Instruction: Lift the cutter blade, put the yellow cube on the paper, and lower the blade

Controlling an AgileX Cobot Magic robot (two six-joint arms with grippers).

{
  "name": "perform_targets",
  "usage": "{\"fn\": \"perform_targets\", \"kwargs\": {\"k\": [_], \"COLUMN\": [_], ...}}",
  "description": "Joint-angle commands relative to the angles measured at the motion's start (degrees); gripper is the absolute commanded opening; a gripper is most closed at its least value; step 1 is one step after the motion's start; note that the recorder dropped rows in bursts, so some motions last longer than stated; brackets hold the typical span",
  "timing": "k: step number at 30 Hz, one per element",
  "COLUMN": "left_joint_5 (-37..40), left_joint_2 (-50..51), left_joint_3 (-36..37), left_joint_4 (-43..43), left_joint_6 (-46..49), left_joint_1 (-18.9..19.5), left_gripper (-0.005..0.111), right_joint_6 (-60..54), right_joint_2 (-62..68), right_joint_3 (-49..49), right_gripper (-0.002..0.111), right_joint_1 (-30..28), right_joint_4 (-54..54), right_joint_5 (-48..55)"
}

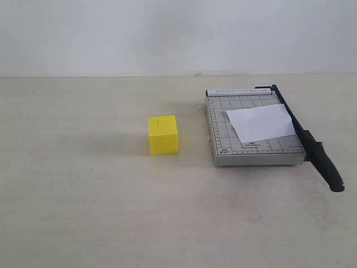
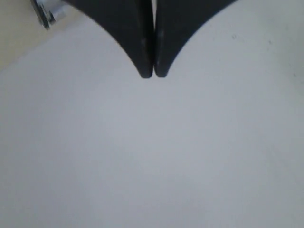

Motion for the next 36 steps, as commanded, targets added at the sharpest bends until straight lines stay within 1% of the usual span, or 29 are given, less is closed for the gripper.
{"fn": "perform_targets", "kwargs": {"k": [1,3,5,7,10,13,15,16,20,22,24,27,29,32,34,35,36], "left_joint_5": [-0.2,-0.2,-0.2,-0.2,-0.2,-0.2,-0.2,-0.2,-0.2,-0.2,-0.2,-0.2,-0.2,-0.2,-0.2,-0.2,-0.2], "left_joint_2": [-0.2,-0.2,-0.2,-0.2,-0.2,-0.2,-0.2,-0.2,-0.2,-0.2,-0.2,-0.2,-0.2,-0.2,-0.2,-0.2,-0.2], "left_joint_3": [0.0,0.0,0.0,0.0,0.0,0.0,0.0,0.0,0.0,0.0,0.0,0.0,0.0,0.0,0.0,0.0,0.0], "left_joint_4": [0.2,0.2,0.2,0.2,0.2,0.2,0.2,0.2,0.2,0.2,0.2,0.2,0.2,0.2,0.2,0.2,0.2], "left_joint_6": [-0.4,-0.4,-0.4,-0.4,-0.4,-0.4,-0.4,-0.4,-0.4,-0.4,-0.4,-0.4,-0.4,-0.4,-0.4,-0.4,-0.4], "left_joint_1": [0.0,0.0,0.0,0.0,0.0,0.0,0.0,0.0,0.0,0.0,0.0,0.0,0.0,0.0,0.0,0.0,0.0], "left_gripper": [0.004,0.004,0.004,0.004,0.004,0.004,0.004,0.004,0.004,0.004,0.004,0.004,0.004,0.004,0.004,0.004,0.004], "right_joint_6": [-9.9,-17.2,-25.1,-35.1,-44.7,-46.3,-45.7,-44.8,-39.9,-38.6,-39.0,-39.1,-37.8,-35.7,-36.6,-38.2,-38.3], "right_joint_2": [2.7,9.9,21.5,34.8,51.7,63.2,68.8,70.9,75.3,76.8,78.5,80.5,80.9,80.2,78.6,75.1,72.9], "right_joint_3": [-4.1,-9.9,-18.0,-26.4,-38.2,-49.2,-54.0,-55.0,-56.0,-56.0,-56.0,-56.0,-56.0,-55.6,-52.9,-46.4,-42.0], "right_gripper": [0.000,0.000,0.000,0.000,0.000,0.000,0.000,0.000,0.001,0.008,0.021,0.043,0.050,0.050,0.050,0.050,0.050], "right_joint_1": [0.1,0.1,0.1,0.1,0.1,0.1,0.1,0.1,0.1,0.1,0.1,0.1,0.1,0.1,0.1,0.1,0.1], "right_joint_4": [0.5,0.2,0.2,0.2,0.2,-1.1,-5.1,-7.0,-12.5,-12.1,-10.2,-11.7,-12.4,-10.4,-7.1,-3.1,-1.5], "right_joint_5": [-7.4,-2.7,4.0,12.2,27.5,46.2,55.3,57.2,58.2,59.0,59.9,60.2,60.4,59.4,55.1,47.0,41.5]}}
